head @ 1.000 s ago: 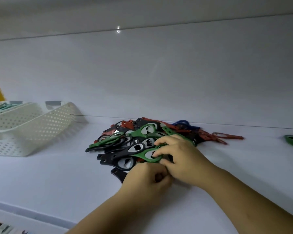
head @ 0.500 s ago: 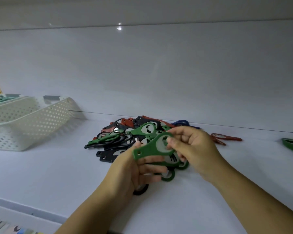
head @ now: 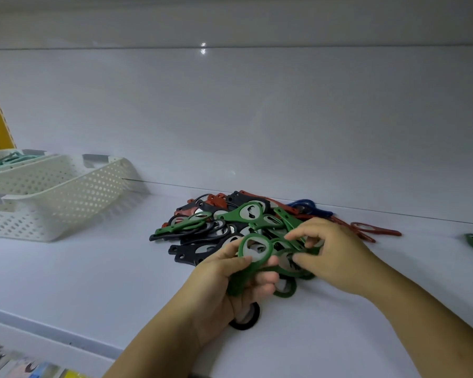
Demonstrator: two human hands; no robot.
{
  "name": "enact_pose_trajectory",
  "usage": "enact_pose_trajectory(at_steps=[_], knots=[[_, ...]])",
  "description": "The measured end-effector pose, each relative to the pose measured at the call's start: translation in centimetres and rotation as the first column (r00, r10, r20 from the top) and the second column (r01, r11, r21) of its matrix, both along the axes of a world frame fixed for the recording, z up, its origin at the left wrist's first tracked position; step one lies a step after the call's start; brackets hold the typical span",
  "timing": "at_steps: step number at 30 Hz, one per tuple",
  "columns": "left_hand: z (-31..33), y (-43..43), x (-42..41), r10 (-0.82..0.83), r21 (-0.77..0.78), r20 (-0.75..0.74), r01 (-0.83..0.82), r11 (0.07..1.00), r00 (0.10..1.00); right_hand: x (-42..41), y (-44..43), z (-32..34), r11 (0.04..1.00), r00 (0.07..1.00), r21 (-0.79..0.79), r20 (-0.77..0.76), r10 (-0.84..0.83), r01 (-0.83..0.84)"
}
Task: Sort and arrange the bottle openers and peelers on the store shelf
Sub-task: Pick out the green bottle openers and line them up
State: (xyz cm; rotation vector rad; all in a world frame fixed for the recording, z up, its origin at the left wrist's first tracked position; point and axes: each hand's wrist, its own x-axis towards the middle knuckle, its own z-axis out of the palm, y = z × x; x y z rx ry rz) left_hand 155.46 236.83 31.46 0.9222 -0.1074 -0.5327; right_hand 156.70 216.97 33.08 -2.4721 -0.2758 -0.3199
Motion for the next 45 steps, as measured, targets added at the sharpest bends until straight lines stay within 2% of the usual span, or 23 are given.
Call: enact_pose_trajectory(at_steps=[2,5,12,15,17,19,21,23,25,27,29,31,35,37,39,41,43,45], knots=[[0.0,0.0,0.0,0.035,-0.014,-0.014,-0.035,0.999,0.999,-0.2,0.0,-0.2,0.992,0.995,-0.111,-0.081,0.056,-0.065],[0.1,0.1,-0.2,0.040,-0.018,-0.003,-0.040,0.999,0.999,-0.5,0.4,-0.2,0.978,0.995,-0.196,-0.075,0.062,-0.076],[0.2,0.2,-0.3,0.010,-0.030,0.009,-0.010,1.000,1.000,-0.1,0.5,-0.6,0.985,0.997,-0.167,-0.061,0.036,-0.046],[0.3,0.3,-0.4,-0.012,-0.030,0.017,0.012,0.999,1.000,0.1,0.5,-0.6,1.000,1.000,-0.023,0.021,-0.005,0.006],[0.3,0.3,-0.4,-0.025,-0.028,0.021,0.026,0.999,0.999,0.3,0.4,-0.4,0.982,0.987,0.162,0.116,-0.115,0.095],[0.4,0.2,-0.4,-0.045,-0.015,0.022,0.045,0.999,0.999,0.4,0.4,0.0,0.909,0.956,0.388,0.178,-0.234,0.151],[0.3,0.2,-0.4,-0.082,0.037,0.022,0.081,0.996,0.996,0.3,0.5,0.5,0.799,0.952,0.586,0.148,-0.269,0.135],[0.2,0.2,-0.4,-0.132,0.084,0.023,0.130,0.988,0.991,-0.1,0.6,1.0,0.712,0.980,0.701,0.105,-0.172,0.050],[0.2,0.2,-0.4,-0.185,0.096,0.038,0.180,0.979,0.982,-0.6,0.9,1.2,0.689,0.996,0.721,0.089,0.013,-0.073],[0.2,0.2,-0.5,-0.233,0.118,0.060,0.225,0.967,0.971,-1.1,1.3,1.1,0.730,0.982,0.661,0.069,0.176,-0.177],[0.1,0.3,-0.6,-0.256,0.163,0.090,0.240,0.957,0.962,-1.3,1.9,0.7,0.790,0.973,0.576,0.044,0.226,-0.210],[0.1,0.3,-0.7,-0.251,0.156,0.106,0.233,0.960,0.962,-1.3,2.3,0.4,0.824,0.979,0.533,0.042,0.200,-0.191],[0.0,0.3,-0.5,-0.211,0.097,0.076,0.203,0.974,0.975,-0.9,2.1,0.2,0.822,0.997,0.565,0.028,0.065,-0.069],[0.0,0.2,-0.4,-0.161,0.058,0.045,0.158,0.986,0.986,-0.3,1.3,-0.3,0.926,0.993,0.377,0.099,-0.069,0.027],[0.0,0.2,-0.2,-0.095,0.036,0.021,0.094,0.995,0.995,0.0,0.7,-0.6,0.994,0.981,0.063,0.164,-0.100,0.090],[0.0,0.1,-0.2,-0.053,0.021,0.011,0.053,0.998,0.999,0.1,0.5,-0.9,0.983,0.997,-0.174,0.056,-0.052,0.061],[-0.1,0.1,-0.2,-0.039,0.009,0.000,0.039,0.999,0.999,0.1,0.5,-1.2,0.949,0.996,-0.314,-0.069,-0.053,0.029],[-0.1,0.1,-0.2,-0.035,0.001,-0.010,0.035,0.999,0.999,0.1,0.9,-1.2,0.944,0.997,-0.328,-0.059,-0.059,0.036]])
